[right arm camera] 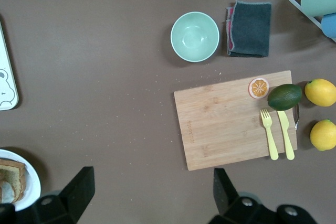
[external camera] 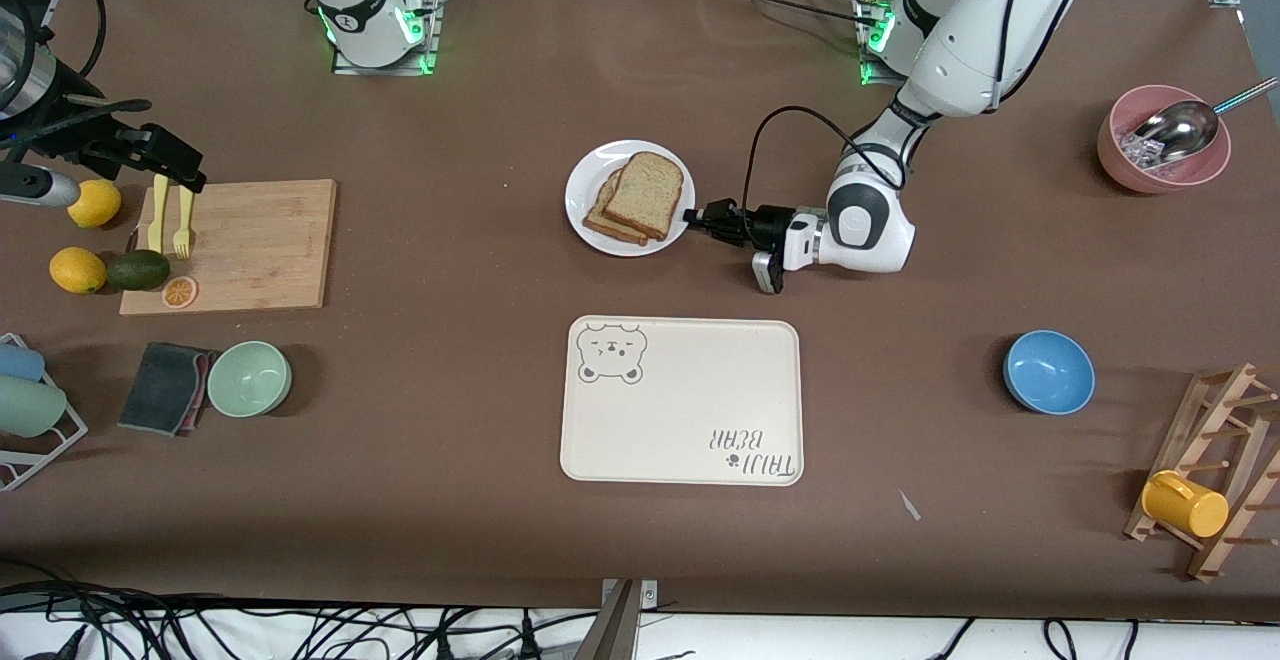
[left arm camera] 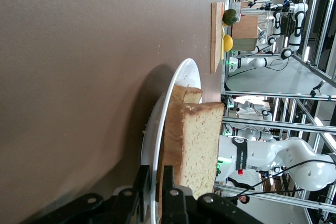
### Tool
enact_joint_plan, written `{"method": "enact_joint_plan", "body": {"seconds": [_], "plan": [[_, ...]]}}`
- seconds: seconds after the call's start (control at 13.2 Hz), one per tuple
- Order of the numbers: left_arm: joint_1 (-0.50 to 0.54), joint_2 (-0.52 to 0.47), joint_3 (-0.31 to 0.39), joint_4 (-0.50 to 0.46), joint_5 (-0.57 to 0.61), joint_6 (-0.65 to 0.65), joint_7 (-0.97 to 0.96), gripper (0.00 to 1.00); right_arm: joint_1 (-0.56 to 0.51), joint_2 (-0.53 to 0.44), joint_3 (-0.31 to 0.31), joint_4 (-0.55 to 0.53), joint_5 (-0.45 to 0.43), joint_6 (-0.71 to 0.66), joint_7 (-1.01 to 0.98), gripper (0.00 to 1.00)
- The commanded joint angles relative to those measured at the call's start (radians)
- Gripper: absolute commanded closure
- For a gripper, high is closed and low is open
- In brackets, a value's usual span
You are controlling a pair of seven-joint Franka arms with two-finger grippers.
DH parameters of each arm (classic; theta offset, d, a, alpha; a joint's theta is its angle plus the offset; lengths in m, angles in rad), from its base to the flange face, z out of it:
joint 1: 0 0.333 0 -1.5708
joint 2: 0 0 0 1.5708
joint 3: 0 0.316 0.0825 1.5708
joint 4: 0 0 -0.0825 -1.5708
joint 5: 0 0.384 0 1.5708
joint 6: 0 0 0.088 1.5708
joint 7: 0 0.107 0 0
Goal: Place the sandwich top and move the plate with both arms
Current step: 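Grip the white plate rim with the left gripper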
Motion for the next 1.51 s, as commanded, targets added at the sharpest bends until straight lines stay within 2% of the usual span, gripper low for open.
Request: {"method": "enact_joint_plan", "body": {"seconds": [0.0, 0.23, 0.3, 0.45, 0.61, 0.68, 1.14, 1.44], "plan": [[-0.046, 0.019, 0.000, 0.009, -0.046, 0.066, 0.010, 0.84, 0.009, 0.012, 0.008, 0.028, 0.004, -0.021, 0.004, 0.00], [-0.050, 0.029, 0.000, 0.009, -0.051, 0.073, 0.013, 0.85, 0.009, 0.013, 0.008, 0.027, 0.004, -0.022, 0.002, 0.00], [-0.048, 0.029, 0.001, 0.009, -0.051, 0.073, 0.016, 0.91, 0.009, 0.013, 0.008, 0.027, 0.004, -0.022, 0.002, 0.00], [-0.050, 0.035, 0.000, 0.009, -0.051, 0.080, 0.021, 0.95, 0.010, 0.023, 0.009, 0.025, 0.004, -0.024, 0.004, 0.00], [-0.054, 0.038, 0.001, 0.009, -0.051, 0.082, 0.021, 0.96, 0.017, 0.023, 0.009, 0.025, 0.004, -0.024, 0.004, 0.00], [-0.059, 0.038, 0.000, 0.009, -0.051, 0.093, 0.021, 1.00, 0.018, 0.023, 0.009, 0.025, 0.001, -0.024, 0.004, 0.00], [-0.047, -0.003, -0.002, 0.016, -0.050, 0.090, 0.009, 1.00, 0.023, 0.023, 0.009, 0.025, -0.003, -0.022, 0.004, 0.00], [-0.021, -0.039, 0.007, 0.107, -0.031, 0.079, -0.092, 1.00, 0.023, 0.024, 0.009, 0.025, -0.003, -0.021, 0.004, 0.00]]}}
